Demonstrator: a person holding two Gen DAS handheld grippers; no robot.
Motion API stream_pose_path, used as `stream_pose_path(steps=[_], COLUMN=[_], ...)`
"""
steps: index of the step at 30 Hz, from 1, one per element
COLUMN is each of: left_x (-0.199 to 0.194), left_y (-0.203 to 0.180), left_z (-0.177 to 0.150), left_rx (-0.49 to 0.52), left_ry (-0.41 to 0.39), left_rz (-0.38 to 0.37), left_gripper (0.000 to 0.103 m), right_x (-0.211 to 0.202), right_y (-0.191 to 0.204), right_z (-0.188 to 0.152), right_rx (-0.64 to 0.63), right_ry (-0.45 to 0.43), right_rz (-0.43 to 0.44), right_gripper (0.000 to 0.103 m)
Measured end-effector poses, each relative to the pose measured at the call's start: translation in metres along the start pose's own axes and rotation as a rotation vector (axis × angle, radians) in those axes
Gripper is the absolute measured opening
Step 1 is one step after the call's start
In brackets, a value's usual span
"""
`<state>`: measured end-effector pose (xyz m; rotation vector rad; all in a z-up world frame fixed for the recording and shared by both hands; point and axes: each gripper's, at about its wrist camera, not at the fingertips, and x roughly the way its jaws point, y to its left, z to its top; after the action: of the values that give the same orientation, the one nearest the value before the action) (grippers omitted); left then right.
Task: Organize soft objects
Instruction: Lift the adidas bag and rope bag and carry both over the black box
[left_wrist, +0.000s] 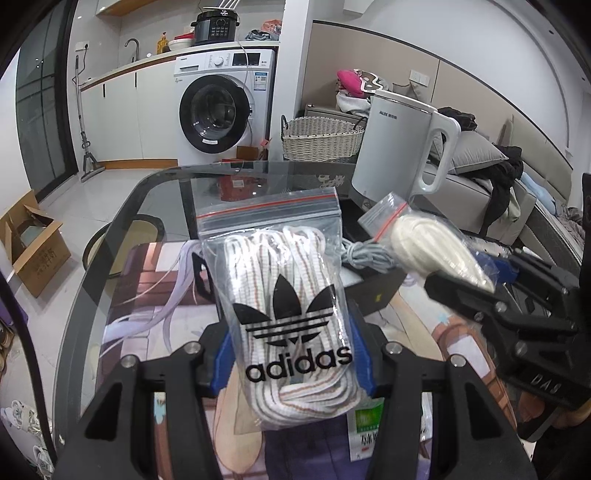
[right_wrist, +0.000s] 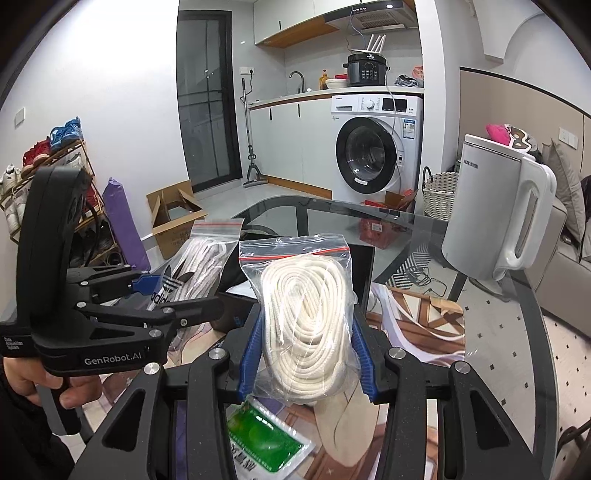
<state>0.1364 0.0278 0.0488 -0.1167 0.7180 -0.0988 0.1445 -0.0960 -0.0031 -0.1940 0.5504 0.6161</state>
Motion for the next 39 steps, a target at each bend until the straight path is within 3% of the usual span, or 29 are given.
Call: stream_pose_path(steps=[18,21,28,30,39], left_x=[0.045,0.049,0.053,0.054,0.058], left_y=[0.016,0.019,0.022,0.022,0.025], left_z=[0.036,0.037,0.035,0.035,0.035], left_rx=[-0.028,-0.033,-0.033,-0.035,-0.030], left_ry=[-0.003,-0.004,-0.003,-0.003,-0.006], left_rz=[0.008,0.013,0.022,0.023,0.031], left_gripper=[0.052,0.052,0.052,0.052,0.052], right_x=[0.064,0.069,0.062,0.060,0.058], right_y=[-0.012,-0.010,-0.016,-0.017,-0.026], right_z=[0.029,0.031,0.029,0.029,0.022], right_rx=[-0.016,-0.033,-0.042,-0.043,-0.048], right_ry=[-0.001,-0.007,-0.018,-0.019,-0.017], right_rz=[0.006,-0.016,-0.030,-0.036,-0.075], right_gripper=[0.045,0.054,0.057,0.065,0.074])
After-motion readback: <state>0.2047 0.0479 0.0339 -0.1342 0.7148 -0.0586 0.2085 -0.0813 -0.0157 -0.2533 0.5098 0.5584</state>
